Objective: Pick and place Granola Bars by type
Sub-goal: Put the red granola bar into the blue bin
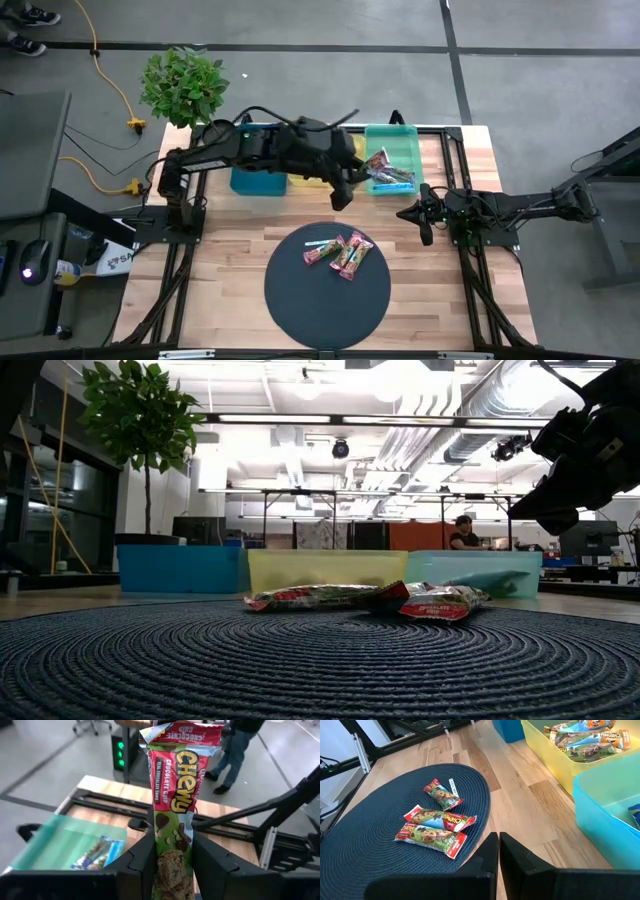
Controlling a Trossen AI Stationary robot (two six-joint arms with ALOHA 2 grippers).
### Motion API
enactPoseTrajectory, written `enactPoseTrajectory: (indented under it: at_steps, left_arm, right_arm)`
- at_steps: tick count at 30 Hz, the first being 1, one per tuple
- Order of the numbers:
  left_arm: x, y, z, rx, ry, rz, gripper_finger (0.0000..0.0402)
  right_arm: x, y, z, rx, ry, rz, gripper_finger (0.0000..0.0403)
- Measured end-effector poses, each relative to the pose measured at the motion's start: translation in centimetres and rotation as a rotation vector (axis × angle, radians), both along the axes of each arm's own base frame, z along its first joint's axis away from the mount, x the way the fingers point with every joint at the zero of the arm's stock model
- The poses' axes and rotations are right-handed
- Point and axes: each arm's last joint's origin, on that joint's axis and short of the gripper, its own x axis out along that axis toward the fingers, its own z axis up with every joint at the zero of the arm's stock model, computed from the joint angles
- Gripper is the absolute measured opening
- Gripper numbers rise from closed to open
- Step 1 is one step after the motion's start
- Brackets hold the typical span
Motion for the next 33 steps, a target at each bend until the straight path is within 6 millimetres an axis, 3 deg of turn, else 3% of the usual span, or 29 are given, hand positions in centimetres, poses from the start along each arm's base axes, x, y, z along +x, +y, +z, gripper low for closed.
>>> enactPoseTrajectory:
  at_steps: [12,25,33]
  left_arm:
    - [-7.2,0.4,5.1,0.082,-0.094,0.056,0.0110]
    - [-18.5,0.9,9.2,0.116,-0.149,0.174,0.0110]
    - [-20.8,0.9,9.6,0.109,-0.157,0.193,0.0110]
  right_arm:
    - [0.0,0.0,0.0,0.000,0.000,0.000,0.0000]
    - [0.0,0.0,0.0,0.000,0.000,0.000,0.0000]
    - [0.0,0.0,0.0,0.000,0.000,0.000,0.0000]
